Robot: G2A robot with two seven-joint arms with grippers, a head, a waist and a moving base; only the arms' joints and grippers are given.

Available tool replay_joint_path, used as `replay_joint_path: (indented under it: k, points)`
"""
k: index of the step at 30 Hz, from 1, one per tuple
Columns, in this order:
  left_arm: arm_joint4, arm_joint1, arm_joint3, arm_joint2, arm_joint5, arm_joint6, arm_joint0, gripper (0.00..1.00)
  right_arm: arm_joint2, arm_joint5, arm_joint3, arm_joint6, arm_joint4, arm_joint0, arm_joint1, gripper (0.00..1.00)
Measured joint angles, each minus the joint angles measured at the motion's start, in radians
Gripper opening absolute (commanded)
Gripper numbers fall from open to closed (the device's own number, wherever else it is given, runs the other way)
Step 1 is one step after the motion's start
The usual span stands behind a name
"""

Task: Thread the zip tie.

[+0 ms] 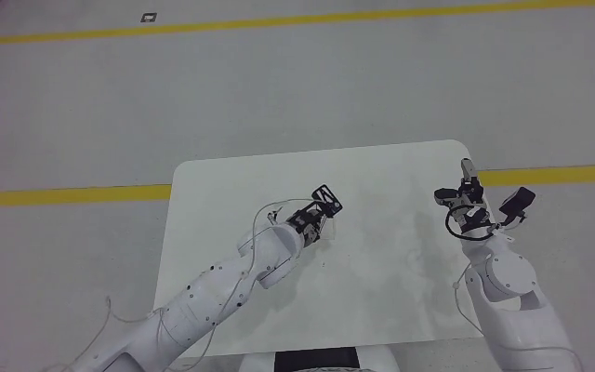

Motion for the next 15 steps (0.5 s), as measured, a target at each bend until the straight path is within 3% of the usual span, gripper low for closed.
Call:
replay_joint_path:
  k: [9, 15]
  points:
    - [0.000, 0.000, 0.003, 0.000, 0.002, 0.002, 0.000, 0.00, 0.000, 0.000, 0.000, 0.000, 0.000, 0.000, 0.000, 1.00]
    - [0.031, 0.004, 0.034, -0.011, -0.038, 0.069, 0.010, 0.00, 0.000, 0.000, 0.000, 0.000, 0.000, 0.000, 0.000, 1.00]
